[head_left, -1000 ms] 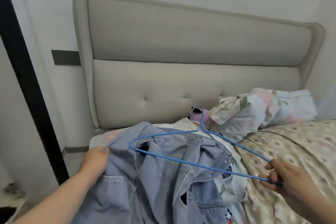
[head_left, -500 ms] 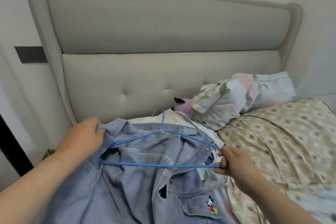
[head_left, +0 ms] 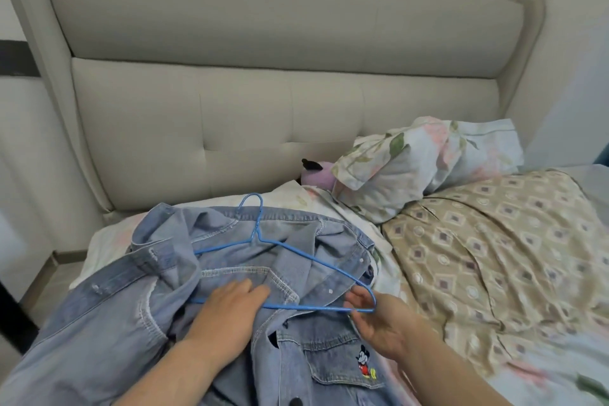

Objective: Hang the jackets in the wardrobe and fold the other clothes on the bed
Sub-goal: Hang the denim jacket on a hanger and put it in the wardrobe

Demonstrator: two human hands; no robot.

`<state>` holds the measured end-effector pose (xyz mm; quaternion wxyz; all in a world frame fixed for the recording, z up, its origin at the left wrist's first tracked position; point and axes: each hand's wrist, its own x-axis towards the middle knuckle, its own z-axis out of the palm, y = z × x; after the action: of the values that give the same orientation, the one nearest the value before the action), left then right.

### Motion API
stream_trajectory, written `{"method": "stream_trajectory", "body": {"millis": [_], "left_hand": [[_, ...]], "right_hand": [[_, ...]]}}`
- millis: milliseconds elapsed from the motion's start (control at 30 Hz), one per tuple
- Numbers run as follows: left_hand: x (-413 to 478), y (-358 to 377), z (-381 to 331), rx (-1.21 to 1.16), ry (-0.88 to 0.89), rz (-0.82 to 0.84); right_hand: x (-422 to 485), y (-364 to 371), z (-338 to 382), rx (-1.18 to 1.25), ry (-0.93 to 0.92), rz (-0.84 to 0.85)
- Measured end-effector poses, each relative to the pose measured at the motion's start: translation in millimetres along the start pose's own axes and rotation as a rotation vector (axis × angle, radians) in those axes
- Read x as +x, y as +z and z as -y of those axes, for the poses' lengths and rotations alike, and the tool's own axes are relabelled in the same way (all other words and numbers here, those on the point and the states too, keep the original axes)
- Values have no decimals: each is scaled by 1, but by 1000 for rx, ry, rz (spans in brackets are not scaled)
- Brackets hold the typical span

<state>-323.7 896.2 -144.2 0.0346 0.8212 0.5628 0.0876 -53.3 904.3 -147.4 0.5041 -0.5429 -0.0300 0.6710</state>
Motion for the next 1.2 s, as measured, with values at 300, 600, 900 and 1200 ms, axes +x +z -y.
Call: {"method": "stream_trajectory", "body": {"millis": [300,600,900,1200], "left_hand": [[8,-5,15,-205,-38,-60],[13,-5,15,-182,-14,-20],[26,13,-20,70,-7,44],[-15,0,-1,-10,52,-70]], "right_hand": [[15,19,-39,-198,-169,41],[-19,-36,56,44,-360,-47],[-81,28,118,-250,-579,162],[-22,107,-33,-557,-389,305]]}}
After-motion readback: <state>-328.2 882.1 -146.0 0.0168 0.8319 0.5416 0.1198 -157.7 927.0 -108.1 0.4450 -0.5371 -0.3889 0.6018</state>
